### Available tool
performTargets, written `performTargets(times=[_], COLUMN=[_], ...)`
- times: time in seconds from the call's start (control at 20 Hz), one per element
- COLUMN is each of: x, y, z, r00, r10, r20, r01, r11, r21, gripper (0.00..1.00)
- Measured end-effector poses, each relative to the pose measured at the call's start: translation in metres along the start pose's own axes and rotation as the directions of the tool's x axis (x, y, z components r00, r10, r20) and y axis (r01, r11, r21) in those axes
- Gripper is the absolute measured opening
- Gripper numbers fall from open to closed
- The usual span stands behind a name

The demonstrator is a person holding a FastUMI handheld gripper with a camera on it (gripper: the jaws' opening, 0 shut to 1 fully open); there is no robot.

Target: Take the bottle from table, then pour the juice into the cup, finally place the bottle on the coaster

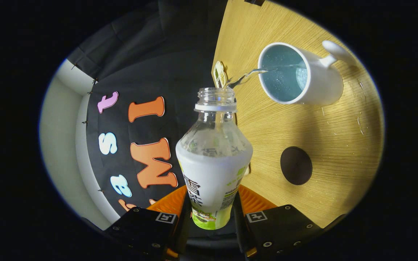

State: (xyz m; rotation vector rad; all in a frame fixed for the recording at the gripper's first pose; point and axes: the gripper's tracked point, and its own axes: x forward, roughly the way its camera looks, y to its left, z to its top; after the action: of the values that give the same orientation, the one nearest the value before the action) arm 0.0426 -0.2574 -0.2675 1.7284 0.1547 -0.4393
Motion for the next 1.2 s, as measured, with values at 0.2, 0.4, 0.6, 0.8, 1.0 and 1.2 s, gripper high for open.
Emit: performTargets(times=[0.2, 0.4, 0.6, 0.8, 1.0, 1.2], x=[-0.0019, -0.0047, -0.0068, -0.0055, -0.008, -0.0067], y=[0.0043, 0.0062, 0.0094, 0.0097, 0.0107, 0.0111], z=[0.0004, 0.0009, -0.0016, -0.0022, 0.0007, 0.0018], r00=[1.0, 1.0, 1.0, 1.0, 1.0, 1.0], r10=[-0.004, -0.007, -0.004, -0.006, -0.006, -0.002], r20=[0.007, 0.006, 0.0, 0.001, 0.003, 0.006], r01=[0.004, 0.006, 0.004, 0.006, 0.006, 0.001], r11=[1.0, 1.0, 0.999, 0.999, 0.999, 0.997], r21=[0.012, 0.02, 0.035, 0.045, 0.054, 0.077], gripper=[0.55, 0.55, 0.55, 0.55, 0.55, 0.55])
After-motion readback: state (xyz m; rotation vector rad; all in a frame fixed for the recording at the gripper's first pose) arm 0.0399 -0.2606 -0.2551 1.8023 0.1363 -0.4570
